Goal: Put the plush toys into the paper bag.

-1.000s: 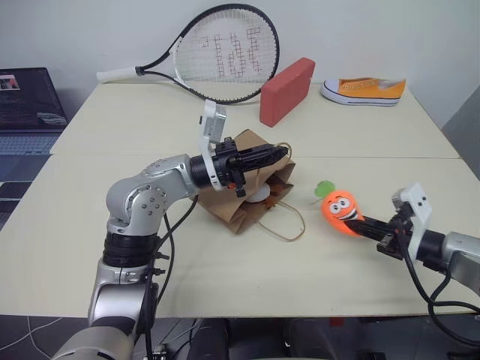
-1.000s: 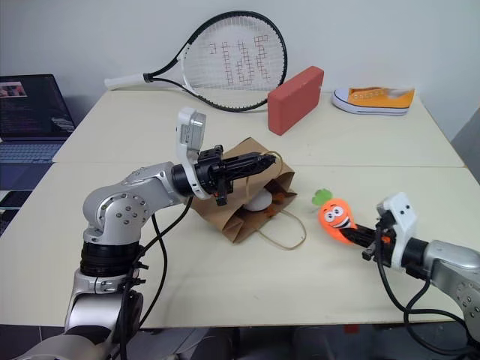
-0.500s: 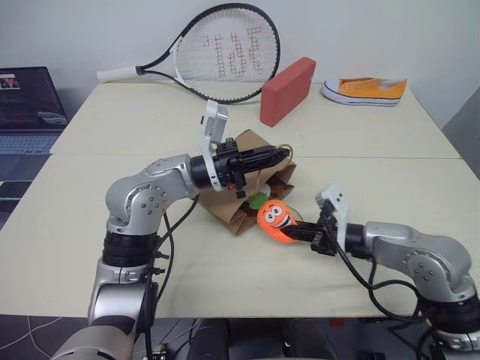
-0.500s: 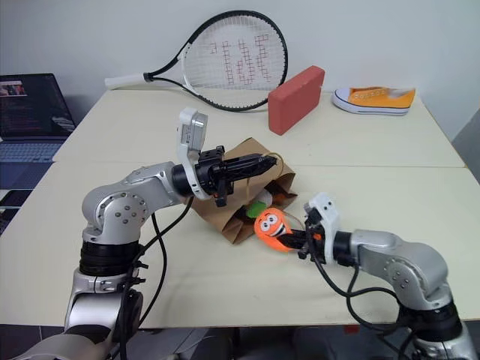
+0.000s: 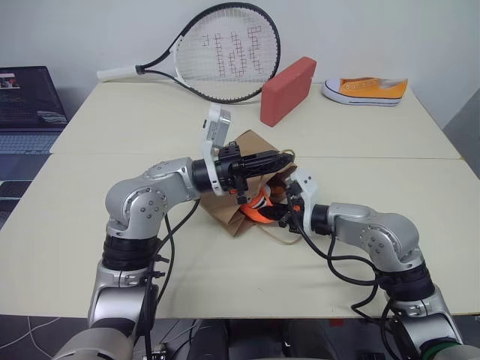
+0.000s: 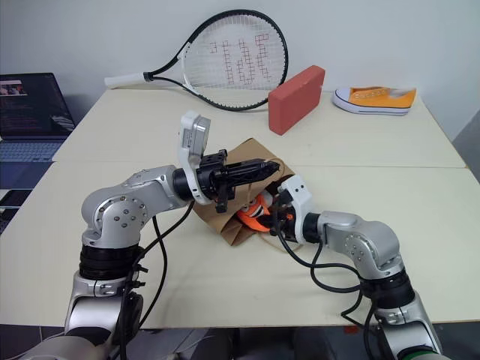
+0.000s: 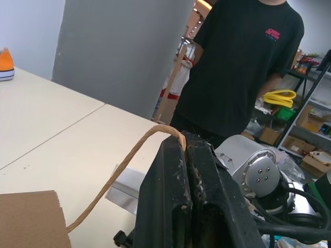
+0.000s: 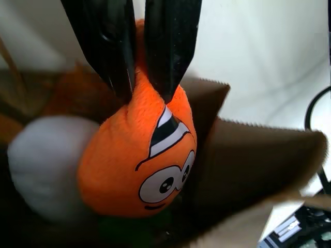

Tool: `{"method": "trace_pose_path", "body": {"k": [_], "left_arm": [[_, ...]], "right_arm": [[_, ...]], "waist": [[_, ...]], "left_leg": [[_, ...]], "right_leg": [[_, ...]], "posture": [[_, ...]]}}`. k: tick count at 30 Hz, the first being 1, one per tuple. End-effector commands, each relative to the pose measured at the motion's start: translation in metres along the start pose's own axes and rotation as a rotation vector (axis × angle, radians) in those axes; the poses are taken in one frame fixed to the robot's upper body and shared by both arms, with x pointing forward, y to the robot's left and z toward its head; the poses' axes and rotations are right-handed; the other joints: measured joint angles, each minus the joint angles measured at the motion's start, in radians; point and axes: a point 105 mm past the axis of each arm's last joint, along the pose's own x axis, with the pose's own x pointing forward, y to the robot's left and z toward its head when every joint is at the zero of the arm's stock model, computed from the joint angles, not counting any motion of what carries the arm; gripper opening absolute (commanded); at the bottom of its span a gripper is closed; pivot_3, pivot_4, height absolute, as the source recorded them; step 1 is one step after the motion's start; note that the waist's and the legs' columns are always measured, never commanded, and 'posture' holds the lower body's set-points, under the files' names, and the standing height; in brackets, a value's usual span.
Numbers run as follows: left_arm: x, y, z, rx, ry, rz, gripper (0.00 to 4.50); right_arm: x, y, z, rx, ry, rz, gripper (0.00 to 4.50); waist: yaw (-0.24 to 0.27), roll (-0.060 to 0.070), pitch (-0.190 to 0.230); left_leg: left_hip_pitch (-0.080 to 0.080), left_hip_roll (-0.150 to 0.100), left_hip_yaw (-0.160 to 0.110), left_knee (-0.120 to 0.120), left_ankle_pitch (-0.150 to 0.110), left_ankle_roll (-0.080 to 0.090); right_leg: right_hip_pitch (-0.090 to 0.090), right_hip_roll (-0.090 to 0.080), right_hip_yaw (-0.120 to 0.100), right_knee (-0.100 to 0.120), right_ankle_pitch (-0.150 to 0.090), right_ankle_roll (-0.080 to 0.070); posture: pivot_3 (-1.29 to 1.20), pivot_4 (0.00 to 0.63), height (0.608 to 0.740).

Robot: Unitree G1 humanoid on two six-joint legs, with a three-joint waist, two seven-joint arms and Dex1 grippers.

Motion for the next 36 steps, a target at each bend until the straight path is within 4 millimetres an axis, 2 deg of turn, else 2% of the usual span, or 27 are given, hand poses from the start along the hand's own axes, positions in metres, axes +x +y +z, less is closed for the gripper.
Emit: {"method": "trace_pose_path", "body": {"k": [1, 13, 20, 27, 30, 36], "left_arm": [[0.003, -0.009, 0.004, 0.019, -0.014, -0.036, 0.00], [0.008, -0.012, 0.001, 0.003, -0.021, -0.045, 0.00], [0.008, -0.014, 0.000, -0.002, -0.020, -0.045, 0.00], [0.009, -0.012, 0.003, -0.002, -0.032, -0.040, 0.00], [0.007, -0.011, 0.005, 0.002, -0.036, -0.030, 0.00], [0.003, -0.006, 0.007, 0.015, -0.041, -0.002, 0.00]], "right_arm": [[0.001, 0.006, 0.016, -0.027, -0.048, 0.023, 0.02], [0.039, 0.005, 0.036, 0.056, -0.139, -0.010, 0.02], [0.043, 0.008, 0.048, 0.044, -0.180, 0.024, 0.02], [0.057, 0.009, 0.039, 0.006, -0.146, 0.008, 0.02], [0.057, 0.002, 0.037, -0.027, -0.151, -0.045, 0.82], [0.050, 0.000, 0.034, -0.088, -0.141, -0.060, 2.94]], "waist": [[-0.001, 0.000, 0.000], [-0.014, 0.000, 0.000], [-0.015, 0.000, 0.000], [-0.018, 0.000, 0.000], [-0.018, 0.000, 0.000], [-0.018, 0.000, 0.000]], "left_leg": [[0.000, 0.000, 0.000, 0.000, 0.000, 0.000], [0.000, 0.000, 0.000, -0.001, 0.000, 0.000], [0.000, 0.000, -0.001, -0.001, 0.000, 0.000], [0.000, 0.000, -0.001, -0.001, 0.000, 0.000], [0.000, 0.000, -0.001, -0.001, 0.000, 0.000], [0.000, 0.000, -0.001, -0.001, 0.000, 0.000]], "right_leg": [[0.000, 0.000, 0.000, 0.000, 0.000, 0.000], [0.000, 0.000, 0.000, 0.000, 0.001, 0.001], [0.000, 0.000, 0.000, 0.000, 0.001, 0.001], [0.000, 0.000, -0.001, 0.000, 0.001, 0.001], [-0.001, 0.000, -0.001, 0.000, 0.001, 0.001], [-0.001, 0.000, -0.001, 0.000, 0.001, 0.001]], "posture": [[0.00, 0.150, 0.740], [0.00, 0.150, 0.740], [0.00, 0.150, 0.740], [0.00, 0.150, 0.740], [0.00, 0.150, 0.740], [0.00, 0.150, 0.740]]}}
